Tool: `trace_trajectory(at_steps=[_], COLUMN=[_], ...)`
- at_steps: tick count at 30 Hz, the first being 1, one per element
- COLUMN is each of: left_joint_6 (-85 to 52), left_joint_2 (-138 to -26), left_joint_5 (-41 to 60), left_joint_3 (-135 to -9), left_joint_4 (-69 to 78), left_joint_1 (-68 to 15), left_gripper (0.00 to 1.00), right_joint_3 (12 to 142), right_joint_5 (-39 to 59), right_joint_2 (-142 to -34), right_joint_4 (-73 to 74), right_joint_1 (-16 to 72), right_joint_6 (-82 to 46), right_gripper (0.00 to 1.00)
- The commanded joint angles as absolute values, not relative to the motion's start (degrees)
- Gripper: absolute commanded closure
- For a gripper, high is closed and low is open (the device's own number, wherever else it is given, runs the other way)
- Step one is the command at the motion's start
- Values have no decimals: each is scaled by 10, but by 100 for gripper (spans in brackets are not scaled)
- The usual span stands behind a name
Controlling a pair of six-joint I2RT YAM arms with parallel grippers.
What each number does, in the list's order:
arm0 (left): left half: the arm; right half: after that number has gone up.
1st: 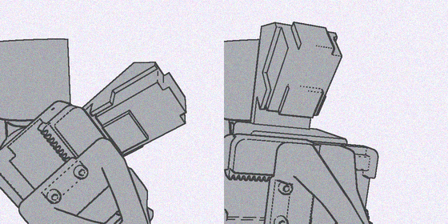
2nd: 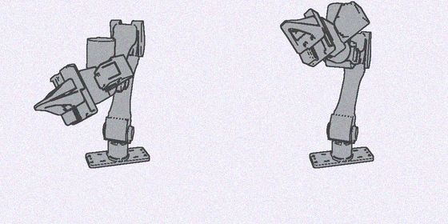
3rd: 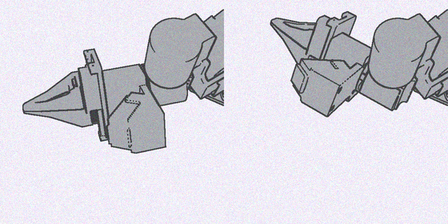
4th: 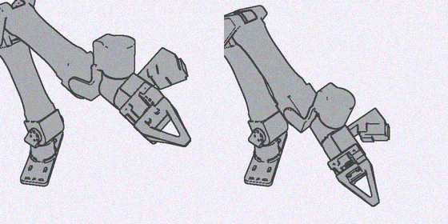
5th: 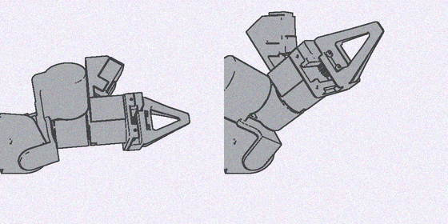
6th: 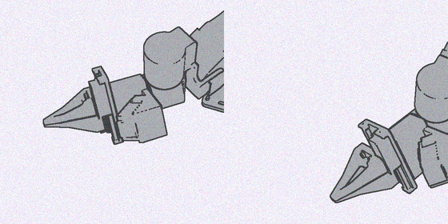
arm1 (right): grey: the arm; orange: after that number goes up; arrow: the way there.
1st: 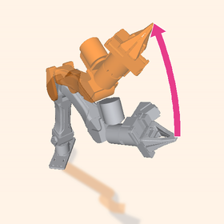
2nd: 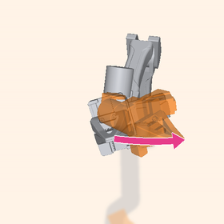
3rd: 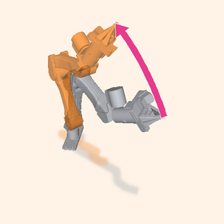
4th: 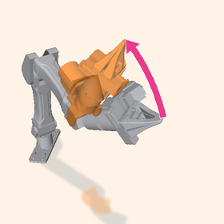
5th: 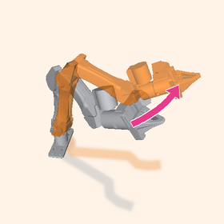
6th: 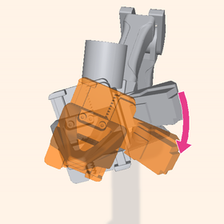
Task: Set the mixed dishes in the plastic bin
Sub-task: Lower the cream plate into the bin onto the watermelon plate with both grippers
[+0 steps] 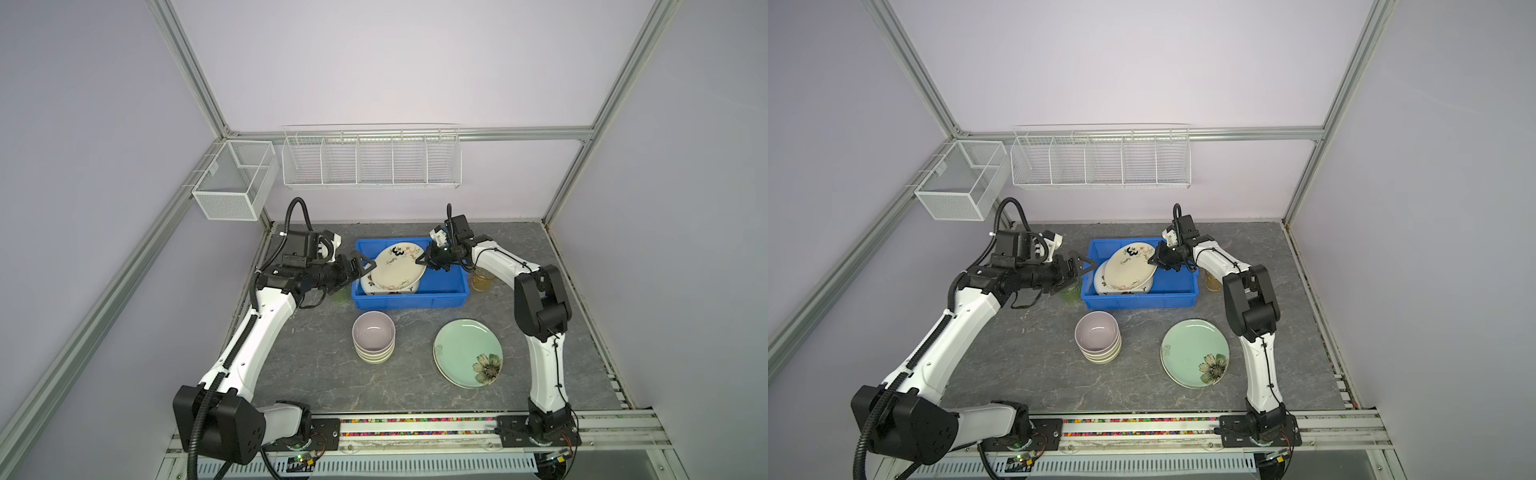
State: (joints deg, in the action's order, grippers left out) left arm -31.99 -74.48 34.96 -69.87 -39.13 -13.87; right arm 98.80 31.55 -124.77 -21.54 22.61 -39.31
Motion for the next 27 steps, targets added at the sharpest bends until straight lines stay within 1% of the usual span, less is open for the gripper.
trace_trajectory(at_steps=[1, 15, 18, 22, 24, 27], left_joint_6=[-305, -301, -302, -304, -304, -304], left_joint_2=[-753, -745, -738, -733, -732, -731], left_joint_5=[353, 351, 350, 351, 352, 352], left_joint_3=[-712, -688, -680, -672, -670, -669], left_joint_4=[-382, -377, -378, -375, -374, -374], left_joint_1=[-136, -136, -136, -136, -136, -136], left_gripper=[0, 0, 0, 0, 0, 0], right_joint_3=[1009, 1001, 998, 997, 997, 997], right_joint_5=[356, 352, 346, 337, 332, 320], right_joint_2=[-1246, -1277, -1280, -1283, -1283, -1283], right_joint_4=[-154, -134, -143, -160, -171, -189], right_joint_1=[233, 251, 251, 251, 252, 252], right_joint_6=[-417, -428, -421, -407, -396, -380], right_gripper=[94, 93, 88, 74, 71, 70])
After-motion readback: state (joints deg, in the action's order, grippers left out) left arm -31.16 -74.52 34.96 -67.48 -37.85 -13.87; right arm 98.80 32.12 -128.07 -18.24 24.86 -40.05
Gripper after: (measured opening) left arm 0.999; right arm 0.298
